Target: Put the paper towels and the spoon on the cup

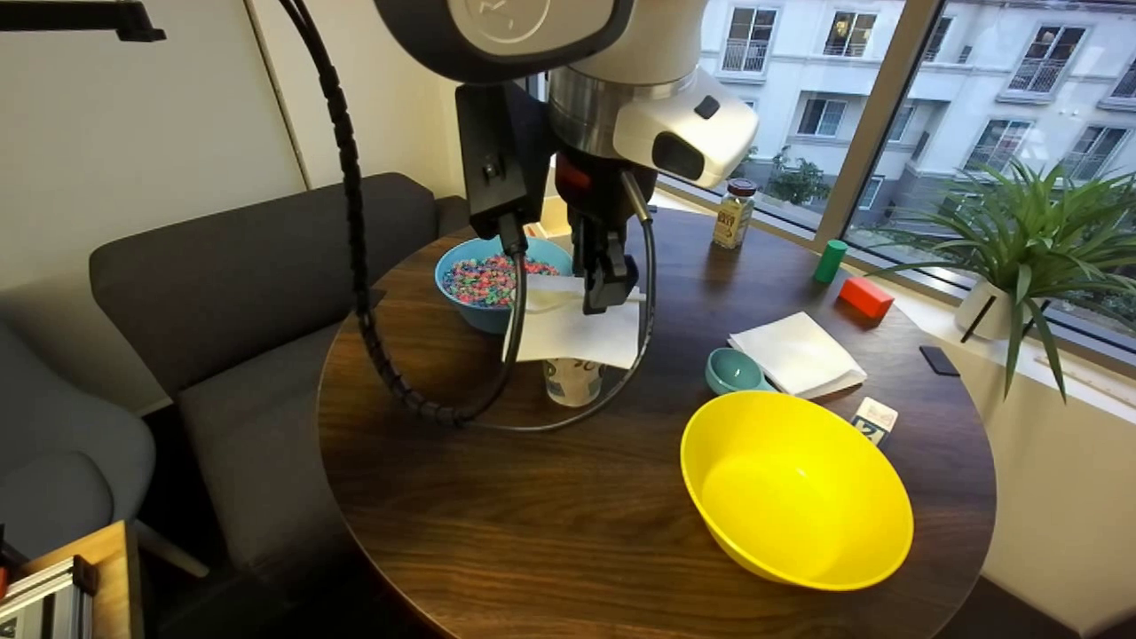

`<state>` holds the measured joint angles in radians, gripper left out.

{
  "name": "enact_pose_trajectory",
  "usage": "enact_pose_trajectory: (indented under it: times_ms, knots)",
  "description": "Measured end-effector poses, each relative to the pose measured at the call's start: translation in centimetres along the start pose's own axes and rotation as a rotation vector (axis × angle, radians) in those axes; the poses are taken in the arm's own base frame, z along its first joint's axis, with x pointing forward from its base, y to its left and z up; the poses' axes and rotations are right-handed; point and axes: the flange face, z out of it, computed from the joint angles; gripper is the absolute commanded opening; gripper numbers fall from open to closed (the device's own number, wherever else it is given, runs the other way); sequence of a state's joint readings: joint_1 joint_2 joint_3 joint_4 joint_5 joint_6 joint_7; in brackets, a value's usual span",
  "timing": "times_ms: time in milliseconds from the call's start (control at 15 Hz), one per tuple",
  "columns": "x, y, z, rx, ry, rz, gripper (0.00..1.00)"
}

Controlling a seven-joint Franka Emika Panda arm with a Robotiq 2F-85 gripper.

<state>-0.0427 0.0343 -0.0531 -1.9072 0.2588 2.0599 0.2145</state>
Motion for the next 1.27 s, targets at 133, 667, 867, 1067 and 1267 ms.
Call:
enact_pose_trajectory:
  times_ms: [133, 667, 867, 1067, 1267]
  knots:
    - [0.1, -0.1, -0.3, 0.001, 0.005, -0.002, 0.99]
    - [-0.1, -0.5, -5.0, -0.070, 0.109, -0.051, 1.00]
    - [-1.4, -1.2, -8.6, -0.119, 0.187, -0.073, 1.00]
    - [-3.0, -2.3, -11.5, -0.120, 0.236, -0.101, 1.00]
    - [-2.8, -2.1, -11.3, -0.122, 0.232, -0.097, 1.00]
